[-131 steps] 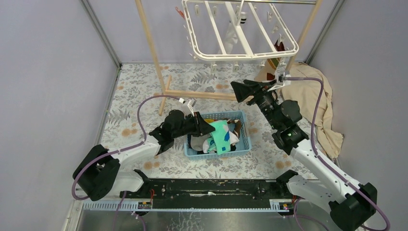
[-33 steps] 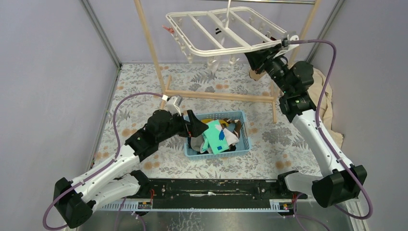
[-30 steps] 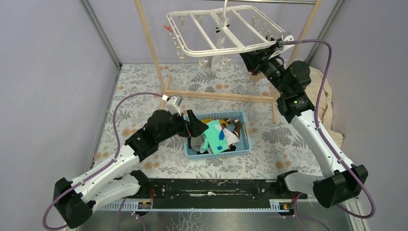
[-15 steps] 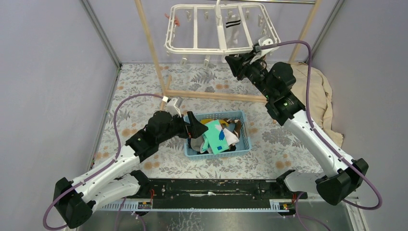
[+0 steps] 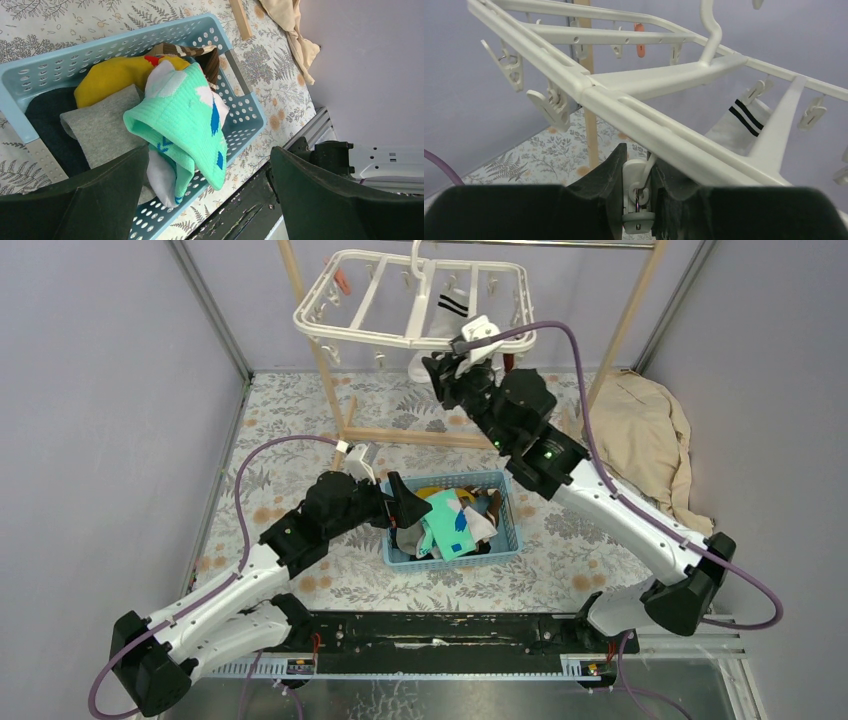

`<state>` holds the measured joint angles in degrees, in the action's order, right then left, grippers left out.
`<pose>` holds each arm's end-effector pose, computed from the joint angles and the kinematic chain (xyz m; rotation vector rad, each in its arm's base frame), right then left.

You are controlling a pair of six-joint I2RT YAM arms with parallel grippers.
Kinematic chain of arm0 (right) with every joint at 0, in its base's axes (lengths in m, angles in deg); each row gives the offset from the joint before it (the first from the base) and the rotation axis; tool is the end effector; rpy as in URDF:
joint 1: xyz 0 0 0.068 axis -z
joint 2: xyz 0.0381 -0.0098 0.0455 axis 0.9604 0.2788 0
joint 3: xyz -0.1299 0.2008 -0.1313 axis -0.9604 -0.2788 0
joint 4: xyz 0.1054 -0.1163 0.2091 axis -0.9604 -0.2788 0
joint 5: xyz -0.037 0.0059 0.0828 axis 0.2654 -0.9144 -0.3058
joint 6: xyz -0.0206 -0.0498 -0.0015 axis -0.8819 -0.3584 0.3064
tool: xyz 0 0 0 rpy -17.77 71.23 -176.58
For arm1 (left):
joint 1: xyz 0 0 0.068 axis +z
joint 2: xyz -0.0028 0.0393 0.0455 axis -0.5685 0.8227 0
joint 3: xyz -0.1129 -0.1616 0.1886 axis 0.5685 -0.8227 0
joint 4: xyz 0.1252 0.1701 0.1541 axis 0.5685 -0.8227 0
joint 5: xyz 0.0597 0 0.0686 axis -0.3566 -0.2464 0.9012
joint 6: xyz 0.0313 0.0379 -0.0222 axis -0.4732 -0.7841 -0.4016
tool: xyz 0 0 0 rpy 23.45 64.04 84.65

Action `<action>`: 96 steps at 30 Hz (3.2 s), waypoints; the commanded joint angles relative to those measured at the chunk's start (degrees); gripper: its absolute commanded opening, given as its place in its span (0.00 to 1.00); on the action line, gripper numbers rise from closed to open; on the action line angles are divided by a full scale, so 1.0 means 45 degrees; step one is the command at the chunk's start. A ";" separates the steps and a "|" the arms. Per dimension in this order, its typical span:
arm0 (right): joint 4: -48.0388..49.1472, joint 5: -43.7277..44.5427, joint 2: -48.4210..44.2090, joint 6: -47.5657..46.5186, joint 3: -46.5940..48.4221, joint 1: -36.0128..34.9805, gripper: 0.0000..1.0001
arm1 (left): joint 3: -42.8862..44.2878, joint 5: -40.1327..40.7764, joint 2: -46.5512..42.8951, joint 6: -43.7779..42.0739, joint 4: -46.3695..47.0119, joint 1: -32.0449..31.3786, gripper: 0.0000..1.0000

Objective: Remove the socks clipped to the hanger
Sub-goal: Remove the sock from the hanger.

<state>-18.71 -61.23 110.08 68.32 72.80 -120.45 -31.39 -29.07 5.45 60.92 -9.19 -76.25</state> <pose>0.2234 0.2276 0.4851 -0.4702 1.2180 0.4519 0.1532 -0.1419 0.2844 0.1224 2.0712 -1.0353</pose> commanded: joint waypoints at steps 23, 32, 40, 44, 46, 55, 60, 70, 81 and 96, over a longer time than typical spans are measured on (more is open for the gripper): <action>-0.1450 0.3812 0.2723 -0.1978 0.4316 -0.3455 0.28 | 0.1414 0.1497 0.3136 -0.1074 0.4279 -0.0559 0.99; -0.2401 0.4081 0.3255 -0.1385 0.5316 -0.3485 0.29 | 0.3789 0.2825 0.7278 -0.2185 0.7039 -0.1491 0.99; -0.3307 0.4058 0.3170 -0.1014 0.5431 -0.3485 0.29 | 0.4626 0.5238 0.9423 -0.2881 0.8607 -0.1829 0.99; -0.3425 0.4121 0.2968 -0.0980 0.5368 -0.3485 0.29 | 0.5069 0.6270 0.9964 -0.3437 0.9148 -0.1893 0.72; -0.3470 0.4121 0.2887 -0.0982 0.5334 -0.3485 0.29 | 0.5297 0.6420 1.0119 -0.3859 0.9469 -0.1891 0.61; -0.3497 0.4038 0.2732 -0.0931 0.5316 -0.3495 0.29 | 0.5684 0.5394 1.0792 -0.4657 1.0707 -0.1954 0.51; -0.3554 0.3938 0.2734 -0.0888 0.5414 -0.3485 0.29 | 0.4901 0.5796 1.0732 -0.4970 1.1789 -0.2294 0.90; -0.3666 0.3803 0.2743 -0.0595 0.5504 -0.3485 0.28 | 0.5686 0.6214 1.1557 -0.5190 1.1677 -0.2493 0.99; -0.3797 0.3625 0.2646 -0.0523 0.5604 -0.3492 0.28 | 0.7074 0.6426 1.2554 -0.4933 1.0693 -0.2459 0.19; -0.2978 0.3462 0.1598 -0.0291 0.3595 -0.3486 0.54 | 0.5261 0.5770 1.0123 -0.4942 0.9879 -0.2446 0.00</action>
<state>-36.35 -44.36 120.96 65.85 92.07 -135.29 -5.07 -1.88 56.39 38.93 35.20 -87.11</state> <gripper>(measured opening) 0.487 0.032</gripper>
